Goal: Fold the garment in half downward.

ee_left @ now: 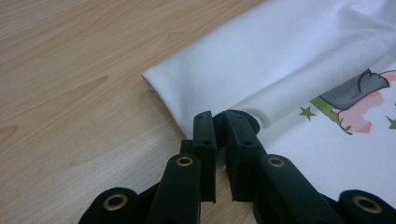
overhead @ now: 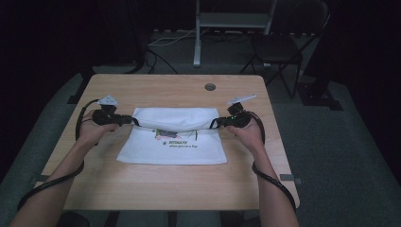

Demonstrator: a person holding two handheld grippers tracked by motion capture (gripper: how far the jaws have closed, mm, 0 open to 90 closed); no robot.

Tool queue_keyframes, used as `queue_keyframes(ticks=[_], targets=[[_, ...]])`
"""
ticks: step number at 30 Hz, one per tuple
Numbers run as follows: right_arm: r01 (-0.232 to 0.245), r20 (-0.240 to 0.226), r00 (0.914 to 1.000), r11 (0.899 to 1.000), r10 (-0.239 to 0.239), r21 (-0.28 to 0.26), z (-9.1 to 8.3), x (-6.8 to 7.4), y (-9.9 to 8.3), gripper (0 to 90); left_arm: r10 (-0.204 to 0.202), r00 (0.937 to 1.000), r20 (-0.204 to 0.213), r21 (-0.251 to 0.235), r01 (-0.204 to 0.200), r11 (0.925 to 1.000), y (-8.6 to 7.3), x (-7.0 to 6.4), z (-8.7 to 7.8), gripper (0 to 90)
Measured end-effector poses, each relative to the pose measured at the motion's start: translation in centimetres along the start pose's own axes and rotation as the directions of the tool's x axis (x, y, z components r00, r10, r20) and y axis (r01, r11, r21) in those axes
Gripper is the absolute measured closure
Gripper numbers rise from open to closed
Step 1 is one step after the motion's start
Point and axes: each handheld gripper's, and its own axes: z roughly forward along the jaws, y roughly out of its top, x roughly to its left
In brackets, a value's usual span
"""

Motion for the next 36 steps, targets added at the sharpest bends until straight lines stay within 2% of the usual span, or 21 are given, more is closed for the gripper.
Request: queue_keyframes(ticks=[9, 12, 15, 21, 36], targets=[[0.005, -0.011, 0.9999, 1.0, -0.005, -0.027, -0.3, 0.6, -0.8, 84.8, 0.001, 1.0, 0.002, -0.041, -0.001, 0.9992, -0.8, -0.8, -1.0, 83.2], [0.018, -0.017, 0.9997, 0.999, -0.018, -0.032, -0.6, 1.1, -0.9, 84.8, 0.018, 0.9998, 0.002, -0.054, -0.018, 0.9984, -0.9, -1.4, -1.4, 83.2], [0.029, -0.016, 0.9994, 0.999, -0.029, -0.025, -0.7, 1.3, -1.1, 84.8, 0.044, 0.999, 0.005, -0.05, -0.043, 0.9978, -1.0, -2.0, -1.6, 83.2], [0.032, -0.017, 0.9994, 0.999, -0.032, -0.02, -1.1, 1.4, -1.5, 84.8, 0.048, 0.9988, 0.007, -0.048, -0.047, 0.9977, -1.8, -2.4, -1.9, 83.1], [0.071, -0.024, 0.9971, 0.997, -0.071, -0.022, -2.1, 2.5, -2.7, 84.7, 0.094, 0.9956, 0.002, -0.064, -0.094, 0.9935, -2.9, -4.1, -3.1, 83.2]])
